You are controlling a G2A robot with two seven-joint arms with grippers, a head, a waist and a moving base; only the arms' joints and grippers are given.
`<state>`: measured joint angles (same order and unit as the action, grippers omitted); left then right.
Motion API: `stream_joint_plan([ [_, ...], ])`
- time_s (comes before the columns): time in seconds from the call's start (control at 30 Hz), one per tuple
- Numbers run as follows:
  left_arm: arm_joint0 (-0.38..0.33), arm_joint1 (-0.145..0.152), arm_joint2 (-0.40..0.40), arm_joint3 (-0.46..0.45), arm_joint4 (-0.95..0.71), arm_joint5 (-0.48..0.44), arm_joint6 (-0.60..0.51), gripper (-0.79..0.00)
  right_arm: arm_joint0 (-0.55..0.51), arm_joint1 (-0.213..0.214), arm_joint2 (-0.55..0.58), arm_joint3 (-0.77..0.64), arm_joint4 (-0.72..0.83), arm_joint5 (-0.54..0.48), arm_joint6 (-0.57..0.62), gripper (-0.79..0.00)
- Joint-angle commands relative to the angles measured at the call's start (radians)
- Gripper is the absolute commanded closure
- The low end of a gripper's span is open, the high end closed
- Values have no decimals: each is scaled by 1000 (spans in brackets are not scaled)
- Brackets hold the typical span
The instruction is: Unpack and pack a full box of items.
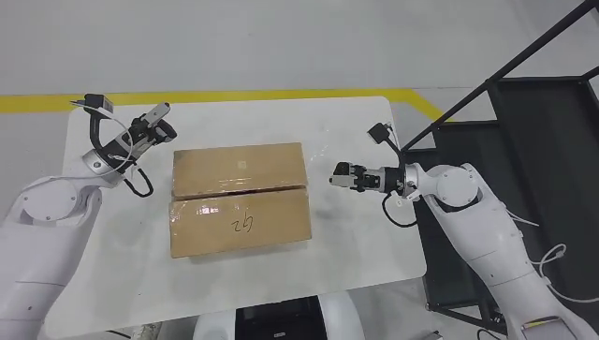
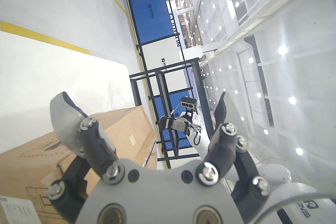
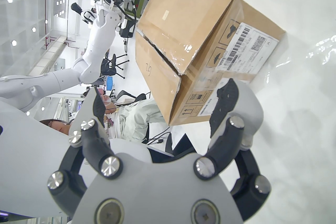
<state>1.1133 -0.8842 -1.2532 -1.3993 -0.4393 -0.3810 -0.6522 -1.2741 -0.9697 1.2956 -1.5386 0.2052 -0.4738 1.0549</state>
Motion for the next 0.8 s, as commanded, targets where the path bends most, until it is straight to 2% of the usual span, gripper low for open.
stream_joint_plan([
  [0.0, 0, 0, 0, 0, 0, 0, 0, -785, 0, 0, 0, 0, 0, 0, 0, -785],
  [0.17, 0, 0, 0, 0, 0, 0, 0, -785, -2, -1, -3, -2, 2, 3, -2, -785],
  [0.37, 6, -1, -2, -3, 2, 6, 13, -785, 5, -13, -89, 2, 23, 45, 26, -785],
  [0.77, 59, 3, -81, -22, 18, 31, 26, -785, 80, -43, -210, 59, 61, 13, 10, -785],
])
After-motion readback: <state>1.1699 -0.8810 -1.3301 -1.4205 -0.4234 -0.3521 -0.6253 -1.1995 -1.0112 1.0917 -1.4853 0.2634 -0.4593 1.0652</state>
